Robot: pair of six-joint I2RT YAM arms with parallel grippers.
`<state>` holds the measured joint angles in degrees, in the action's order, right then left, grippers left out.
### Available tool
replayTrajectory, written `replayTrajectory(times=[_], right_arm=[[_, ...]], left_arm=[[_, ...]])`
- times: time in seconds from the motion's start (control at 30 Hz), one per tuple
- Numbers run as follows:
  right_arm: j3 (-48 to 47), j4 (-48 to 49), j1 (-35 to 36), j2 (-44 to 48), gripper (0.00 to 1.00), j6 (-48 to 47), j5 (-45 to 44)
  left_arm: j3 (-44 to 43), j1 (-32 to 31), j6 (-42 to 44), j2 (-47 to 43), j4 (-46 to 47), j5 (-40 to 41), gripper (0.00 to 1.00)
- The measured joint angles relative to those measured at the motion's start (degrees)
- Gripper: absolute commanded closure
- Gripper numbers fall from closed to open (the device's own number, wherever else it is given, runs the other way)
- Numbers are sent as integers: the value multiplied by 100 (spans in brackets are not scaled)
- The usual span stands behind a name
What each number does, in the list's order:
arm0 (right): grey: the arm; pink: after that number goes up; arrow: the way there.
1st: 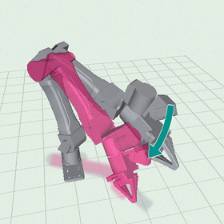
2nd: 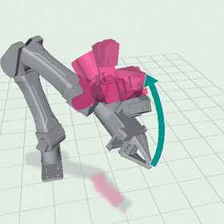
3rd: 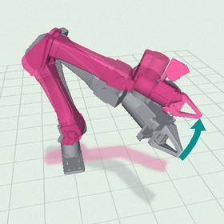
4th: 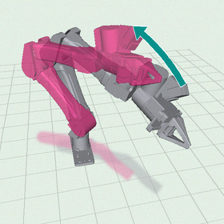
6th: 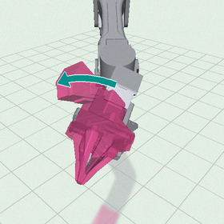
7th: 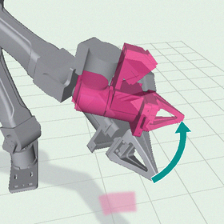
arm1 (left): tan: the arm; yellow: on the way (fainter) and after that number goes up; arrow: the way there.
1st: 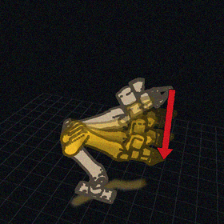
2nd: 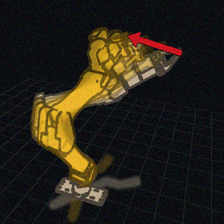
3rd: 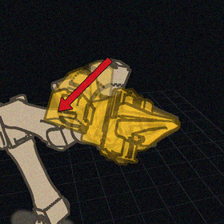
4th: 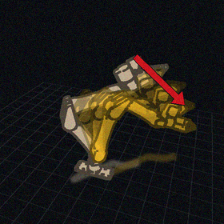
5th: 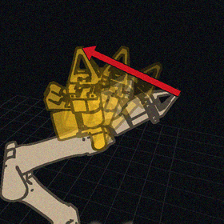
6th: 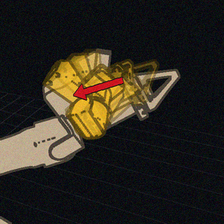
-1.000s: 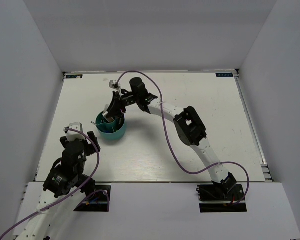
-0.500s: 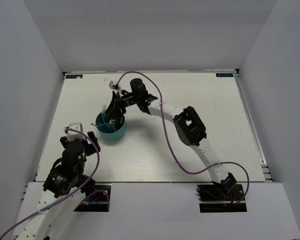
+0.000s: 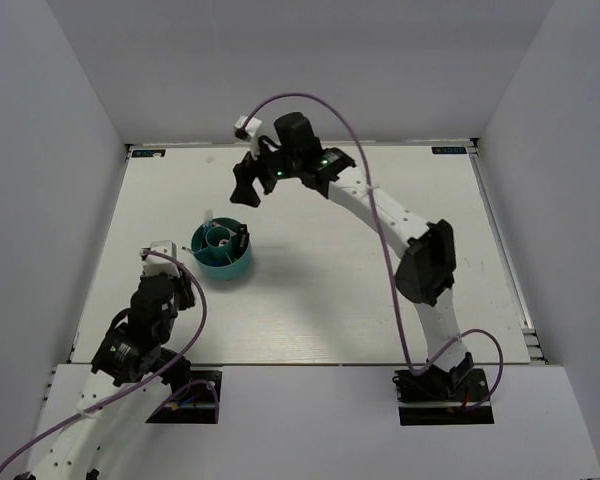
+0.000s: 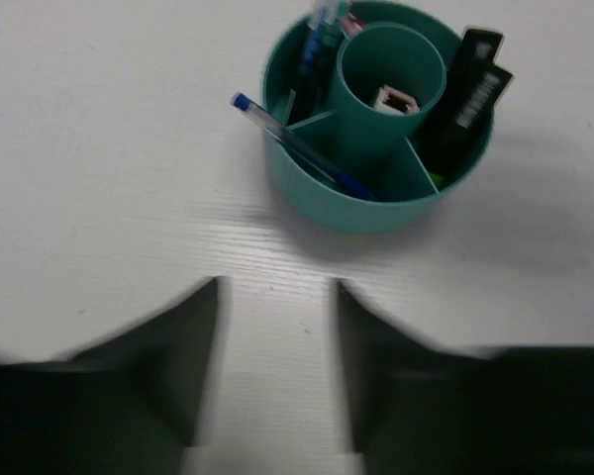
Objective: Sort the stationery into containers
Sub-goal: Place the stapler in the storage box, then reset both arms
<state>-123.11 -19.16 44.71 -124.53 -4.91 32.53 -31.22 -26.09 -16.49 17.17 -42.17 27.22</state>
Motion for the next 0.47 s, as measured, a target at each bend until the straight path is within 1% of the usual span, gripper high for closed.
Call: replayTrajectory(times=[0.03, 0.07, 0.13, 0.2, 0.27, 0.4, 0.43, 0.47], right_arm=[[-7, -367, -35, 232, 10, -199, -361], [39, -767, -96, 494, 10, -343, -756], [291, -1355, -221, 997, 10, -485, -1543], [802, -1716, -352, 1519, 10, -496, -2247], [1637, -1993, -476, 2107, 10, -492, -2994], [4002, -1849, -544, 3484, 10, -549, -4074], [4725, -1556, -538, 3904, 10, -608, -4258], [5355, -1467, -527, 4310, 10, -664, -4439]], left_arm=[[0, 0, 46, 118, 17, -118, 10], [0, 4, 37, 282, 33, -260, 0], [-2, 7, 63, 625, 33, -505, 0], [-2, 7, 81, 966, 15, -717, 0], [-2, 7, 105, 1220, 13, -890, 0], [-2, 7, 131, 1460, 9, -1139, 0], [-2, 7, 142, 1484, 11, -1174, 0], [-2, 7, 144, 1504, 13, -1209, 0]])
